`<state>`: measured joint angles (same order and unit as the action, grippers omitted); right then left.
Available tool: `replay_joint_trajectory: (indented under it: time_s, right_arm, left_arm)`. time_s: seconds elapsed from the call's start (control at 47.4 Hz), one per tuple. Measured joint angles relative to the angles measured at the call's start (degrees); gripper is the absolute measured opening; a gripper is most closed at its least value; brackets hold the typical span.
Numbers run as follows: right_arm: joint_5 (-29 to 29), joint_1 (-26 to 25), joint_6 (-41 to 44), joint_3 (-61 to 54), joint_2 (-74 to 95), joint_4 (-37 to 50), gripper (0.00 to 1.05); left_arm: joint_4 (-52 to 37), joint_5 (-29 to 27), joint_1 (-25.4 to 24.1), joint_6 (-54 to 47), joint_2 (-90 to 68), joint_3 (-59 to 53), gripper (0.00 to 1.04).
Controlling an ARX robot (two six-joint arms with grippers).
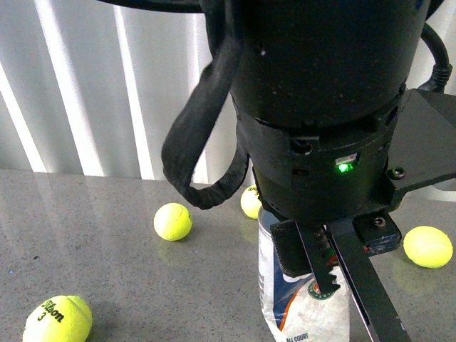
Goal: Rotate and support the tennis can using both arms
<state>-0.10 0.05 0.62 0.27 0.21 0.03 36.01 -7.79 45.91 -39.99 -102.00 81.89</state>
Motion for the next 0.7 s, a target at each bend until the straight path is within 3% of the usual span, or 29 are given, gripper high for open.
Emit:
replay_joint_trajectory:
  time_s: [0.654, 0.696]
  right_arm:
    - [0.0, 0.0, 0.0, 0.0, 0.0, 0.0, 0.98]
    - [0.0, 0.0, 0.0, 0.0, 0.0, 0.0, 0.98]
  left_arm:
    - [-3.2, -1.0, 1.9, -0.2, -1.9, 0.0, 0.04]
    - [-3.5, -1.0, 1.9, 0.0, -1.9, -0.1, 0.09]
